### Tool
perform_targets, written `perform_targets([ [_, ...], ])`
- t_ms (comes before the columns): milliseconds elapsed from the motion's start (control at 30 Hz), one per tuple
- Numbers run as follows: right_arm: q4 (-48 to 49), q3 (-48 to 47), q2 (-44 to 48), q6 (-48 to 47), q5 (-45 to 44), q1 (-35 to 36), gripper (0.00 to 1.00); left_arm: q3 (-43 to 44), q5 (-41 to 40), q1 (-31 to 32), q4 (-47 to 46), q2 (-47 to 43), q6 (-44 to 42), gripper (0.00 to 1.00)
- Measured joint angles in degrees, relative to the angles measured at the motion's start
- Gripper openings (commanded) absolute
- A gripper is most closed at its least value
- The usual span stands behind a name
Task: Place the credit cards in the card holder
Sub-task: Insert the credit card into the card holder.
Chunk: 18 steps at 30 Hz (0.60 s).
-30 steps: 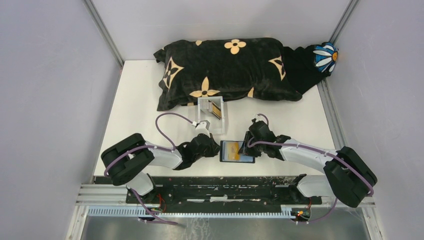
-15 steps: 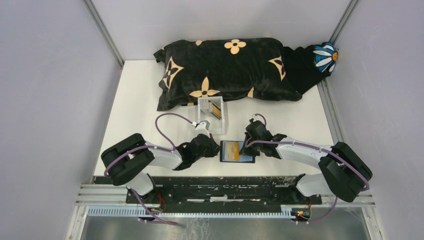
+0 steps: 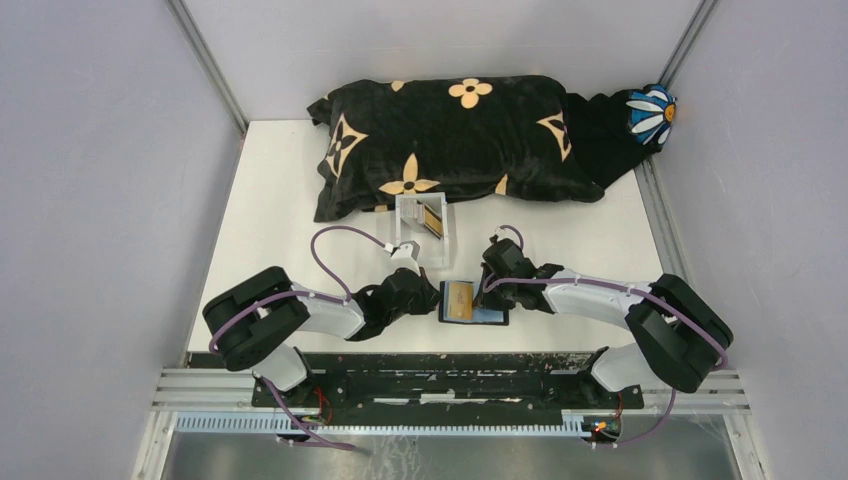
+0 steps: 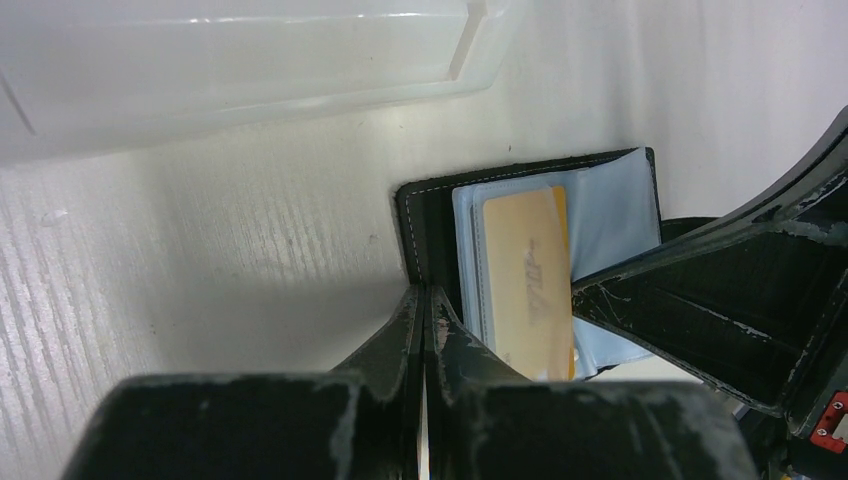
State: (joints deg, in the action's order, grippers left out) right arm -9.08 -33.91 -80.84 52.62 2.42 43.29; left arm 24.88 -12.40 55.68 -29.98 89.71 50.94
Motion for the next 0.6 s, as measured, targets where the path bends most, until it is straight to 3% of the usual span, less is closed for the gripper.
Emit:
perform_targets([
  [100,-0.5,-0.76,-0.61,-0.02,-0.17,0.26,0.05,0.0,-0.02,0.02,-0.04,0.0,0.0,0.03],
  [267,-3.65,-2.78,-0.61,-2.03,-2.36,1.2,0.3,0.0,-0.55,0.13,0.5,-0.39,0.02,0.03],
  [333,-6.43,-4.44,-0.02,-3.78,-3.74,1.42,0.36,0.0,-0.92,0.33,1.73,-1.14,0.0,0.03],
  [600,-14.43,-9.42,7.26,-8.68,-10.67,1.97,0.42,0.5,-1.05,0.76,5.88,-2.91,0.0,0.03],
])
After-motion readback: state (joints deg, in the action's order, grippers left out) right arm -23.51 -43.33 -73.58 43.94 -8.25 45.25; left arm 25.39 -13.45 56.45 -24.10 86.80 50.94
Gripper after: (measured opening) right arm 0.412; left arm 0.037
